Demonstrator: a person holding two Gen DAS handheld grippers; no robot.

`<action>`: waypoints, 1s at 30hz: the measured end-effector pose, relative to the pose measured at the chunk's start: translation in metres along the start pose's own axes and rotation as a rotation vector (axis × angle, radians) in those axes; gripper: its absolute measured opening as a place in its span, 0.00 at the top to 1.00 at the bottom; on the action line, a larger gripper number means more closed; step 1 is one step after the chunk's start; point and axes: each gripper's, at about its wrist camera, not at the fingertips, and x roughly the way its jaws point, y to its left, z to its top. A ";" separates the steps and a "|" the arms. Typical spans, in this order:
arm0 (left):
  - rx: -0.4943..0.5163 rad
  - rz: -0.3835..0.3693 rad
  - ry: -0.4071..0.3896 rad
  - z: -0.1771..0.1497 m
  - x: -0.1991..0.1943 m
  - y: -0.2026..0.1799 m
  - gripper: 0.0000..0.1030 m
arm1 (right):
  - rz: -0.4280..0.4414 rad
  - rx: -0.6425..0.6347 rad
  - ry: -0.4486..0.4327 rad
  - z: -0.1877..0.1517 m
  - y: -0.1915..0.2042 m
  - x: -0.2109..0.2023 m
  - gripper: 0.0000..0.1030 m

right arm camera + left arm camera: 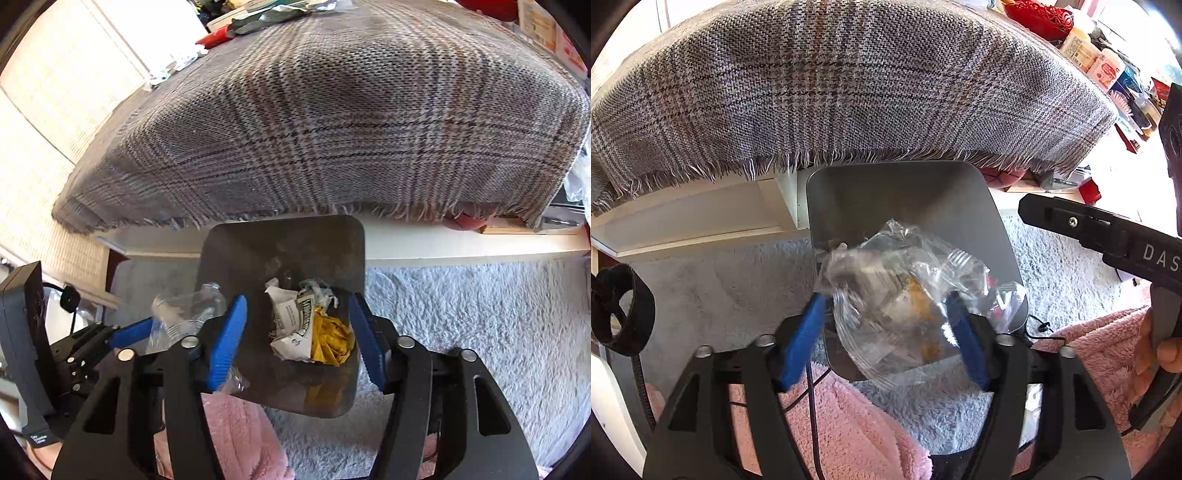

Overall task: Collect trash
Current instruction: 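Open both tools over the bin to drop the bag and strap, then grasp the blue-white mask with the left tool while the right tool grasps a white tissue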

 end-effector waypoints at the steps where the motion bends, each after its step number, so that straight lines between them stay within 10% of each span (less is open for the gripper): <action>1: 0.002 0.002 -0.003 0.000 -0.001 0.000 0.25 | -0.006 0.002 -0.001 0.000 -0.001 0.000 0.33; 3: 0.003 0.002 -0.008 0.000 -0.003 0.000 0.15 | -0.023 0.002 -0.006 0.000 -0.001 0.000 0.17; 19: -0.009 -0.001 -0.087 0.028 -0.043 0.028 0.08 | 0.010 0.083 -0.077 0.022 -0.016 -0.029 0.08; 30: -0.037 0.046 -0.191 0.110 -0.084 0.059 0.08 | -0.011 0.093 -0.221 0.127 -0.014 -0.072 0.07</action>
